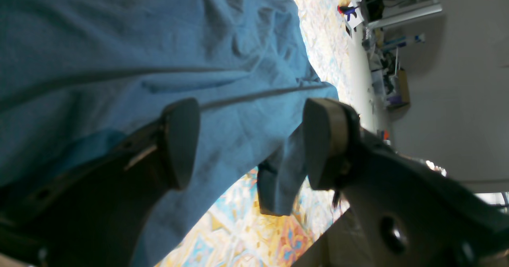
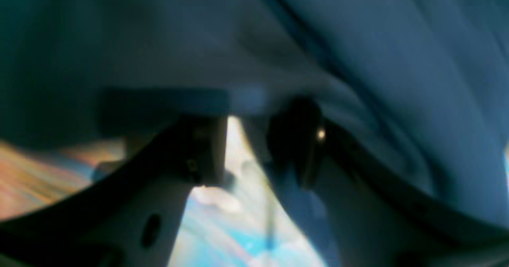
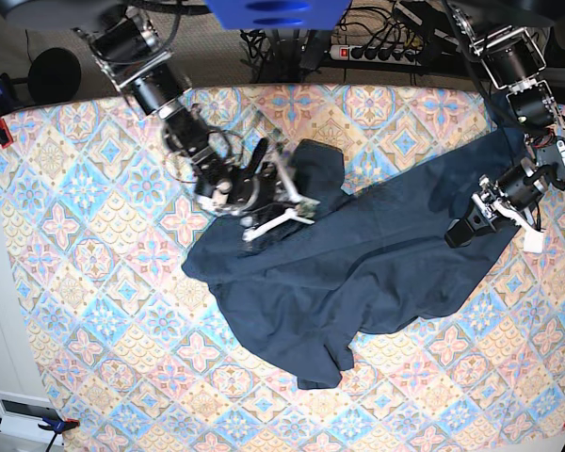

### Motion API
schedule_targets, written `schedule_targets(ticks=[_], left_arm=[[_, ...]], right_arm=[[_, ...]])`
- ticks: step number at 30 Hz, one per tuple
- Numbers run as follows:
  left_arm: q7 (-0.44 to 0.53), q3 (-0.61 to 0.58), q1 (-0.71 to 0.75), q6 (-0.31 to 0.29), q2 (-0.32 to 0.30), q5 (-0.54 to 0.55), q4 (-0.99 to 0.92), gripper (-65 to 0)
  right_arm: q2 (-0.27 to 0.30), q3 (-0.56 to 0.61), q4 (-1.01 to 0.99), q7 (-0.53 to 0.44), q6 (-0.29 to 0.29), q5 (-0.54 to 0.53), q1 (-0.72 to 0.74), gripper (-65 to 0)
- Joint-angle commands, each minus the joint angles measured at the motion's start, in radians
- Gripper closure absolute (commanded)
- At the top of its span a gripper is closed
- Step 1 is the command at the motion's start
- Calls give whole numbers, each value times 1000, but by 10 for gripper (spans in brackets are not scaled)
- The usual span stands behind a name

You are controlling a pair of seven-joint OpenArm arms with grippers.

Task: Layout the t-shirt on the table in an organized manner, then fold the t-shirt properly
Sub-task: 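Drag the held shirt edge with the right gripper away from the left gripper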

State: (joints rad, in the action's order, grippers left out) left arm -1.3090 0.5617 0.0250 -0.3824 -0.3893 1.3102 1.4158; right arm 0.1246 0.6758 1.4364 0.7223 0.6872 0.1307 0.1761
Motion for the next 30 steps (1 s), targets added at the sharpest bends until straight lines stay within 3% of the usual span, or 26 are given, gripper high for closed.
schedule_targets(ticks=[1, 8, 14, 19, 30], left_arm=[[12, 5, -13, -7, -21, 30, 16, -397], [12, 5, -13, -7, -35, 35, 16, -397], [13, 5, -13, -7, -35, 30, 16, -397], [13, 5, -20, -7, -35, 30, 16, -397], [13, 5, -13, -7, -35, 30, 16, -397]], right_arm=[[-4, 8, 8, 1, 11, -4, 33, -259], [-4, -26, 66, 9, 11, -4, 52, -259], [146, -83, 129, 3, 11, -4, 44, -259], [232, -83, 129, 0, 11, -4, 44, -259], [301, -81, 128, -30, 11, -4, 44, -259]])
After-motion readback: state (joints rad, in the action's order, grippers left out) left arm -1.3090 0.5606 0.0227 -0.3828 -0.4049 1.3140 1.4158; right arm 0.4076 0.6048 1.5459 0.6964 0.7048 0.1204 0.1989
